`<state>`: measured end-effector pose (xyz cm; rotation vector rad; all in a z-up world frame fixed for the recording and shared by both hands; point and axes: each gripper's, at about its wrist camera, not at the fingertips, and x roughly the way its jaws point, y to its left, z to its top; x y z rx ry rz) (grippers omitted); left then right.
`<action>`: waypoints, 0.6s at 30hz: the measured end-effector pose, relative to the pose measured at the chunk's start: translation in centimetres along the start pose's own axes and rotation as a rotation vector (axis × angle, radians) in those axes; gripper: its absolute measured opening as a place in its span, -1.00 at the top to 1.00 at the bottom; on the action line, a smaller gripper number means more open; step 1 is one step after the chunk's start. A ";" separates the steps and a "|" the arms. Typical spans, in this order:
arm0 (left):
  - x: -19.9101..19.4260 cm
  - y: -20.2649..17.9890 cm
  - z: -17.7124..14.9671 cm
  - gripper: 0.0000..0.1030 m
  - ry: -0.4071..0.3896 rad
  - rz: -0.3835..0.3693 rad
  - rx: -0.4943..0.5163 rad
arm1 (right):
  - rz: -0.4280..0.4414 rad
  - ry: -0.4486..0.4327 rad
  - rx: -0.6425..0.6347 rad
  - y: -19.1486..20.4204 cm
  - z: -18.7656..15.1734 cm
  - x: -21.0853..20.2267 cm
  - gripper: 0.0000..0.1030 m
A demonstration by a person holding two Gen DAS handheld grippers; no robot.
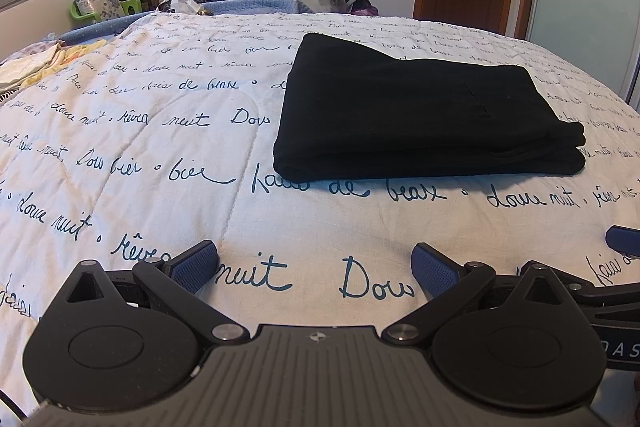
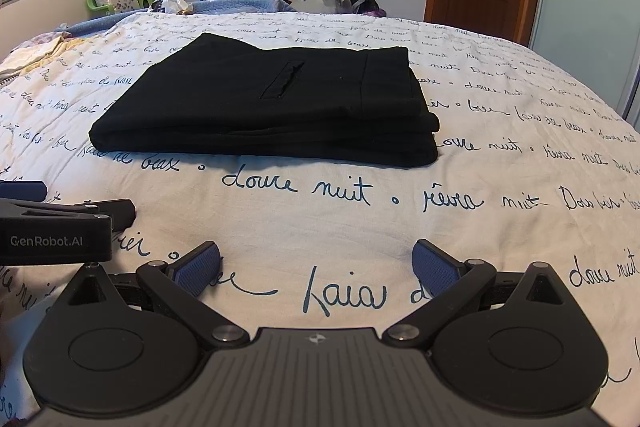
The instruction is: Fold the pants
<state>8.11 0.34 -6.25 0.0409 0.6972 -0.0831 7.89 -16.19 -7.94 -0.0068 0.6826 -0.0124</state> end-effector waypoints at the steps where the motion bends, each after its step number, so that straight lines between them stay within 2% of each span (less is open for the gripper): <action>1: 0.0 0.0 0.0 -1.00 0.000 0.001 0.001 | -0.001 -0.001 -0.001 0.0 0.0 0.0 -1.00; 18: 0.0 0.0 0.0 -1.00 0.001 -0.002 -0.004 | -0.001 -0.001 -0.001 0.1 0.0 0.0 -1.00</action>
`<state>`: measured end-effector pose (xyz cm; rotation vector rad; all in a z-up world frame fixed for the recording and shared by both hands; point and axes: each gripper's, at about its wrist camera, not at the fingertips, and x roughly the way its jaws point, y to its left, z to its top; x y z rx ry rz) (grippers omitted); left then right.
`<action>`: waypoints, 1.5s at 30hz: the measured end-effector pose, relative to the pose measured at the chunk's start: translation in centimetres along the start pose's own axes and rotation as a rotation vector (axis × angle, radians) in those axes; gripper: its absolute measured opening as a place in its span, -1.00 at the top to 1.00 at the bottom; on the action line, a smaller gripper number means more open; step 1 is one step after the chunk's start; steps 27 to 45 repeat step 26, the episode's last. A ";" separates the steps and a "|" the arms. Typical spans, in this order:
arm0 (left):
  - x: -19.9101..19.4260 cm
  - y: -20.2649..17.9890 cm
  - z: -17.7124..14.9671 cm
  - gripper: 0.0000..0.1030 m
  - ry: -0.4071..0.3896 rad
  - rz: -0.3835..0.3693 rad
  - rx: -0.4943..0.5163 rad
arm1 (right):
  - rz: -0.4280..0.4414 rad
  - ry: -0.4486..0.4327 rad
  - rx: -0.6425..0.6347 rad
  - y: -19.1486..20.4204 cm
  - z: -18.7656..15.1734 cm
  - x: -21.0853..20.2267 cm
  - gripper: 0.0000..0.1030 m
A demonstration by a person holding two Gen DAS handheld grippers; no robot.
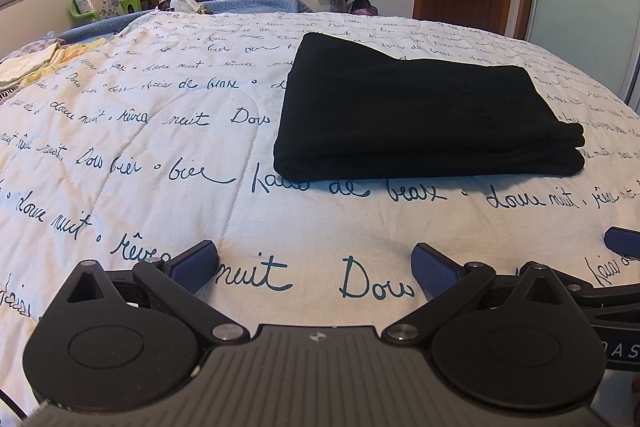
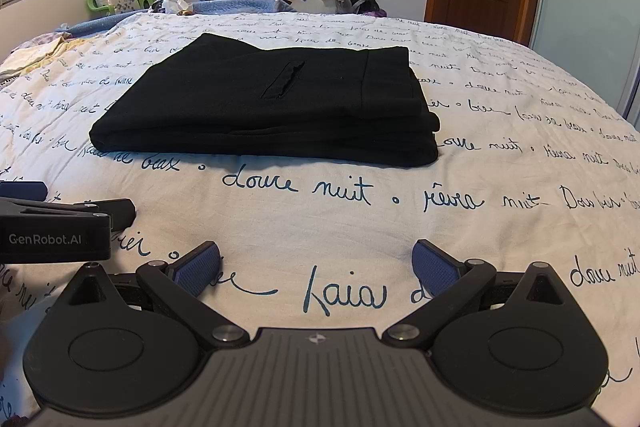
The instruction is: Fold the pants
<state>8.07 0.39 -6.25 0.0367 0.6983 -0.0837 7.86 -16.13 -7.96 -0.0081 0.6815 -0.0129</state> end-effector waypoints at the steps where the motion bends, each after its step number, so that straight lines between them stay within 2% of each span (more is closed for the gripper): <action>1: 0.0 0.0 0.0 -1.00 0.000 0.000 0.000 | 0.000 0.000 0.000 0.0 0.0 0.0 -1.00; 45: -0.1 0.1 0.0 -1.00 -0.002 -0.005 -0.005 | 0.000 0.000 0.000 0.0 0.0 0.0 -1.00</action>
